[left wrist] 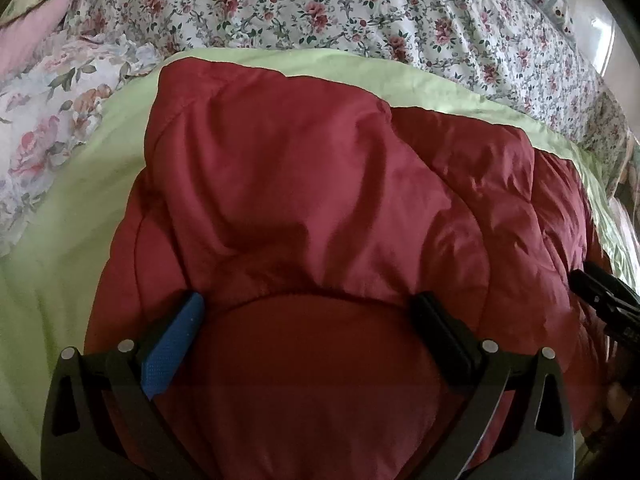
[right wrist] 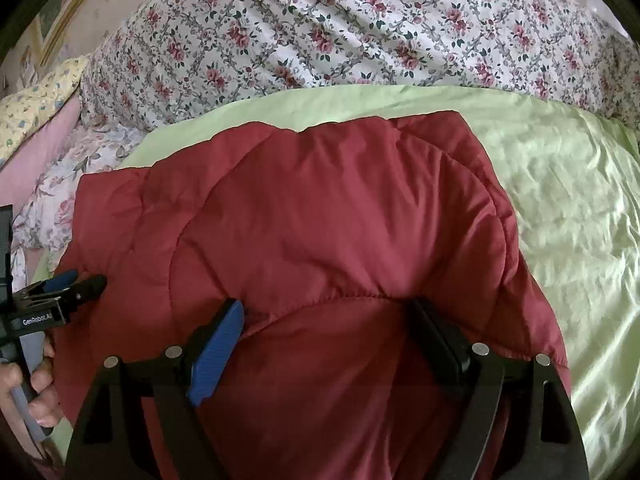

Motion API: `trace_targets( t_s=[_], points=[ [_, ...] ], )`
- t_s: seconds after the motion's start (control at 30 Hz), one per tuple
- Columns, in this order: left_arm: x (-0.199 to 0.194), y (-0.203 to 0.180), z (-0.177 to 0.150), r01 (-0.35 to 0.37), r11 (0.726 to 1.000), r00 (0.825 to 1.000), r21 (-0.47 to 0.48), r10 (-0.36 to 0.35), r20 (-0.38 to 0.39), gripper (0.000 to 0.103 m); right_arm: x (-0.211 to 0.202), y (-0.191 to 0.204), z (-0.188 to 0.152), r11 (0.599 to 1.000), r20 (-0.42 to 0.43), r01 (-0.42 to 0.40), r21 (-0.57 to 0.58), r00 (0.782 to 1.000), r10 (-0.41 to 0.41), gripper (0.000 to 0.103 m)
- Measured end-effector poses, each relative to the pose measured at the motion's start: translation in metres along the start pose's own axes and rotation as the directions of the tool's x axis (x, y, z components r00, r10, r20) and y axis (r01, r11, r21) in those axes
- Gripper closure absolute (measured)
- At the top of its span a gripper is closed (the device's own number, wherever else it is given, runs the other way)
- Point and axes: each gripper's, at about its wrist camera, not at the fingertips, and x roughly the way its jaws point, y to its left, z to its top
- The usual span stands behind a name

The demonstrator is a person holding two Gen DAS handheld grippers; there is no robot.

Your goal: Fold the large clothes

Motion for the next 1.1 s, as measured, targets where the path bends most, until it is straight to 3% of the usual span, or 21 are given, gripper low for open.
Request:
trace_targets(
  t_s=[0.37,0.53,0.7,0.83,0.97,1.1],
  points=[
    [-0.003,0.000,-0.004,-0.015,1.000,1.000,0.013,0.015,0.014,0.000,-0.001,0.002,0.000,0.998,0.017,0.056,-0.018,0.998,-0.055,0.019],
    [-0.025,0.001,-0.014,-0.021,1.000,0.999,0.019,0.020,0.032,0.000,-0.002,0.002,0.000,0.998,0.017,0.063,-0.020,0.998,-0.063,0.019],
    [-0.072,-0.007,-0.029,0.064,0.998,0.996,0.016,-0.065,0.057,0.000,-0.013,0.002,-0.002,0.998,0.008,0.065,0.004,0.998,-0.065,0.018],
    [-0.089,-0.021,-0.054,0.058,0.997,0.998,0.060,-0.060,0.030,0.000,-0.033,0.003,-0.006,0.998,-0.002,0.055,0.018,0.998,-0.055,0.017],
    [-0.070,-0.029,-0.074,0.001,0.995,0.999,0.100,0.003,-0.036,0.000,-0.064,0.010,-0.024,0.999,0.008,0.021,0.038,1.000,-0.021,0.017],
    [-0.057,-0.029,-0.076,-0.027,0.994,0.999,0.102,0.031,-0.036,0.000,-0.082,0.030,-0.052,0.999,-0.016,-0.003,-0.032,1.000,0.002,0.017]
  ],
)
